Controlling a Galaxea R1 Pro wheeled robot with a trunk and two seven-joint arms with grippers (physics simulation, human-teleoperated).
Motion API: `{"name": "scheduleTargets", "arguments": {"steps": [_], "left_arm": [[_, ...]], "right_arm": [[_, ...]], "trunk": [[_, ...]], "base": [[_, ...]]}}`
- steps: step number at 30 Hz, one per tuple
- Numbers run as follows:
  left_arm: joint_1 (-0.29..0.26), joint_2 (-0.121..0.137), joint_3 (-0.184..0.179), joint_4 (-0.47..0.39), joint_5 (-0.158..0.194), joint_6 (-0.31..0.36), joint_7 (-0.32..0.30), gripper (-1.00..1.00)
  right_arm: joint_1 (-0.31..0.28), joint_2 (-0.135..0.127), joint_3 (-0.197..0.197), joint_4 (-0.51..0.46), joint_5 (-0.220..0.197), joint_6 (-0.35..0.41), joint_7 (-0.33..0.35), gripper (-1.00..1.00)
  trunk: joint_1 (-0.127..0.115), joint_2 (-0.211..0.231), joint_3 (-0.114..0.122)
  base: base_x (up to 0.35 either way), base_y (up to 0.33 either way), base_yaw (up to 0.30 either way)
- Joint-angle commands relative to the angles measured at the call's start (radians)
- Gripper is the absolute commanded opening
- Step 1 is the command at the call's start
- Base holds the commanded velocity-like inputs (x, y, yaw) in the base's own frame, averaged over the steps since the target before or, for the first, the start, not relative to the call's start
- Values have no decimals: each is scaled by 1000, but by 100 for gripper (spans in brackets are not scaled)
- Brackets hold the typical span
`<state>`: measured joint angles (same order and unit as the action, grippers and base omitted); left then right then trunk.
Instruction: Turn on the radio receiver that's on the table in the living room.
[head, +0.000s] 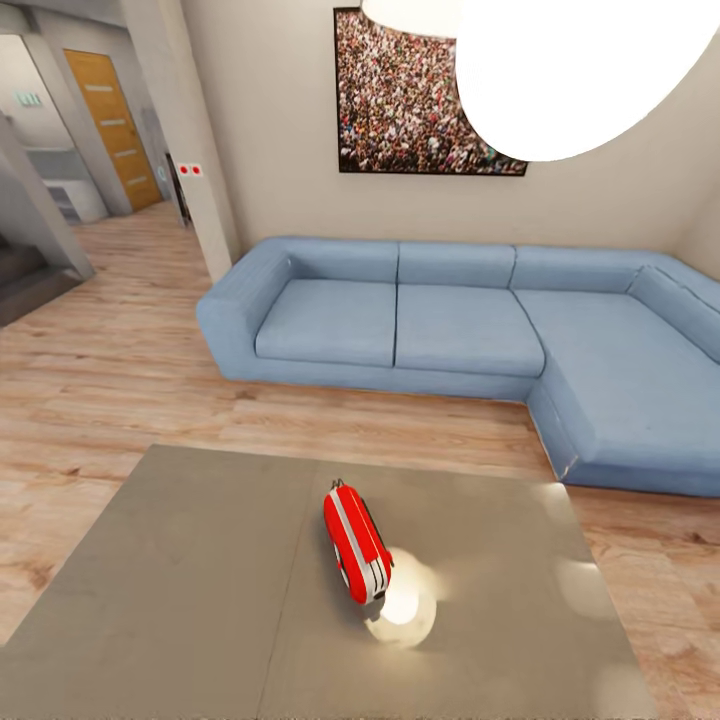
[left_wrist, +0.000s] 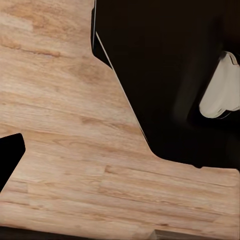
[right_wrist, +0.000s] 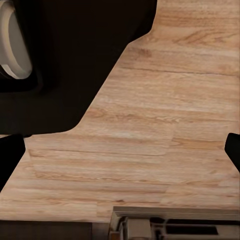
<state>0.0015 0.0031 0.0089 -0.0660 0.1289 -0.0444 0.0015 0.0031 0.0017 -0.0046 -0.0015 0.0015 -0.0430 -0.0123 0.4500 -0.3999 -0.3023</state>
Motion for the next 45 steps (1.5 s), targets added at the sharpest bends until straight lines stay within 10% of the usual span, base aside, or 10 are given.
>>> {"name": "scheduleTargets", "arguments": {"steps": [1,45], "left_arm": [[0,0,0,0,0,0,0,100],[0,2,-1,0,0,-1,-2,100]], "right_arm": [[0,0,0,0,0,0,0,100],[0,1,0,0,0,0,0,100]], "trunk": [[0,0,-2],[0,0,-72]], "base": [[0,0,0],[0,0,0]]}}
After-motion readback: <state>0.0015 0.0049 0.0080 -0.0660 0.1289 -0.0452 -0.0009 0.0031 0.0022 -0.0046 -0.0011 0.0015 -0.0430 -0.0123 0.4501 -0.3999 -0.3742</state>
